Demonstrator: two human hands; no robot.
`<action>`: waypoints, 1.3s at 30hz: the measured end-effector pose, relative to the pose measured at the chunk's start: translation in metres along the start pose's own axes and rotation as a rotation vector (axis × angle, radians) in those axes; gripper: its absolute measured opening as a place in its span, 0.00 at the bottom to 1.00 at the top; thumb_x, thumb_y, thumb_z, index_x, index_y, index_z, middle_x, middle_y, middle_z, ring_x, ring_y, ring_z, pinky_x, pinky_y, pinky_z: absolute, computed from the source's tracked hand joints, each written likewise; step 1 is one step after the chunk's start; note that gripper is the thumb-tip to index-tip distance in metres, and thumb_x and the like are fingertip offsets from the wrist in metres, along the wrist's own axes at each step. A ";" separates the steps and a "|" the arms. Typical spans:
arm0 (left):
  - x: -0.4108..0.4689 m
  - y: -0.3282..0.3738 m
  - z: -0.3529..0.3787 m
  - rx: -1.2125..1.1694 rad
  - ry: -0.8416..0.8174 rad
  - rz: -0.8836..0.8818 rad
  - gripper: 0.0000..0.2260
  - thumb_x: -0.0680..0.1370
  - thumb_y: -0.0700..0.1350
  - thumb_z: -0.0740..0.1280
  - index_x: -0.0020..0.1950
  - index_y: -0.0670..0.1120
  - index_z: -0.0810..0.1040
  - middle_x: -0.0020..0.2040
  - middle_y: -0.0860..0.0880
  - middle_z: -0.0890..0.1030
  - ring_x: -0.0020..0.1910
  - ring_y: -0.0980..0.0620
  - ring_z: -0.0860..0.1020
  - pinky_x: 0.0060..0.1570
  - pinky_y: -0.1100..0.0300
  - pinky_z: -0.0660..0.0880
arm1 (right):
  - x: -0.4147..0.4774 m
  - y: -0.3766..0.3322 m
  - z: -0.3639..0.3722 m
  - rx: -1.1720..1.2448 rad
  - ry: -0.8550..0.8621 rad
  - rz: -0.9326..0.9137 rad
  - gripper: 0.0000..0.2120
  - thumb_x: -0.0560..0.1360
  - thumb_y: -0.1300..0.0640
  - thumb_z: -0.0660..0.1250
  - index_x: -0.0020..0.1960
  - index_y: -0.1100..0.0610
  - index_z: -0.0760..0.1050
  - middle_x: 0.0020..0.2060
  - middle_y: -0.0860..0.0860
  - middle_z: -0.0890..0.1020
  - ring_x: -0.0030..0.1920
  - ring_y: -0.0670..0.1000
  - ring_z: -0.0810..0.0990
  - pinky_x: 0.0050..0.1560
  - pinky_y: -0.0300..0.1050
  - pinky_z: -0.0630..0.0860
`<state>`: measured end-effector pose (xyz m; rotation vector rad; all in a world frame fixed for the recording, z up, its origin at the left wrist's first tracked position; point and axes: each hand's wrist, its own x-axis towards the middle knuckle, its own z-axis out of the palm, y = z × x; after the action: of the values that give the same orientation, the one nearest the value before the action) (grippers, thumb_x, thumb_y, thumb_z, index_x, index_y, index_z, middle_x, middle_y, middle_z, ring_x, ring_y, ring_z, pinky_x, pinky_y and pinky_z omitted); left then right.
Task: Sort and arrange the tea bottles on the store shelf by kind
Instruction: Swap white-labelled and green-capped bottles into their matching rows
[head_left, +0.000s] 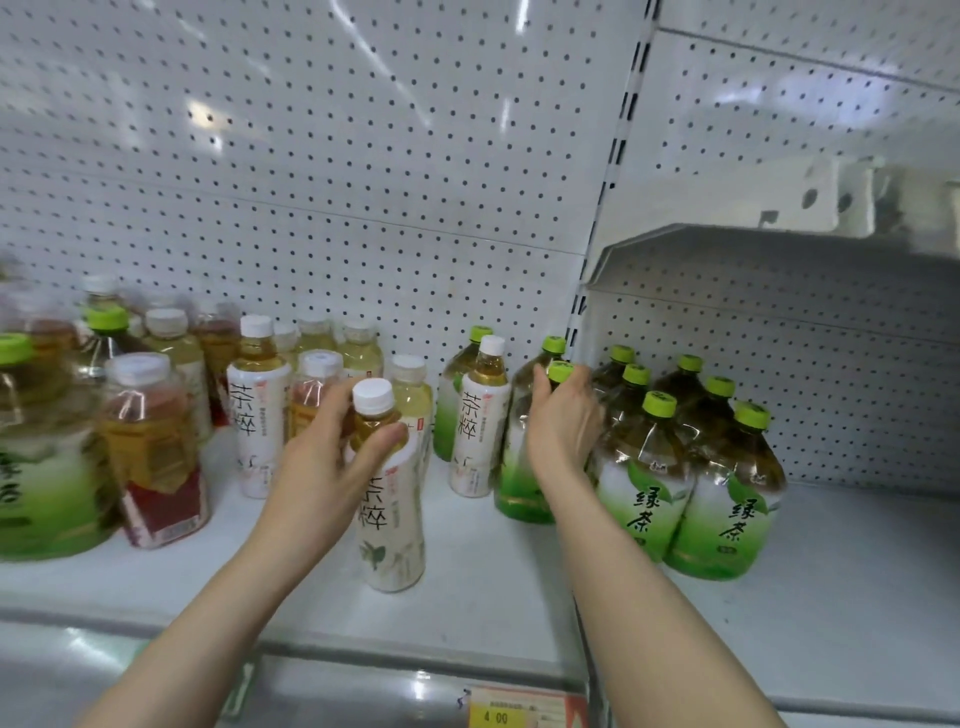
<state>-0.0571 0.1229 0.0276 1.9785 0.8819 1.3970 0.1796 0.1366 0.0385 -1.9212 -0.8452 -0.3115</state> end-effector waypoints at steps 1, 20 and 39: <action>0.000 -0.001 0.000 -0.002 -0.012 0.005 0.14 0.76 0.52 0.68 0.61 0.55 0.72 0.52 0.62 0.81 0.52 0.63 0.79 0.50 0.60 0.76 | 0.005 0.000 0.003 -0.004 0.004 0.012 0.23 0.81 0.41 0.58 0.64 0.59 0.68 0.56 0.58 0.81 0.58 0.60 0.78 0.57 0.55 0.75; -0.004 0.000 0.006 -0.054 0.026 -0.069 0.07 0.79 0.50 0.65 0.57 0.53 0.76 0.51 0.58 0.82 0.51 0.61 0.79 0.51 0.62 0.75 | 0.003 -0.049 0.010 0.162 -0.425 -0.145 0.36 0.81 0.49 0.62 0.80 0.58 0.47 0.60 0.56 0.78 0.57 0.58 0.79 0.54 0.52 0.77; -0.030 -0.032 -0.138 -0.340 0.422 -0.197 0.07 0.80 0.45 0.65 0.56 0.47 0.81 0.47 0.53 0.85 0.45 0.57 0.82 0.43 0.62 0.76 | -0.085 -0.099 -0.022 0.615 -0.448 -0.293 0.07 0.81 0.47 0.63 0.54 0.50 0.71 0.47 0.46 0.81 0.48 0.47 0.81 0.46 0.47 0.78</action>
<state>-0.2016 0.1290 0.0276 1.3318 0.9156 1.7441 0.0542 0.1093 0.0710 -1.2985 -1.3414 0.2070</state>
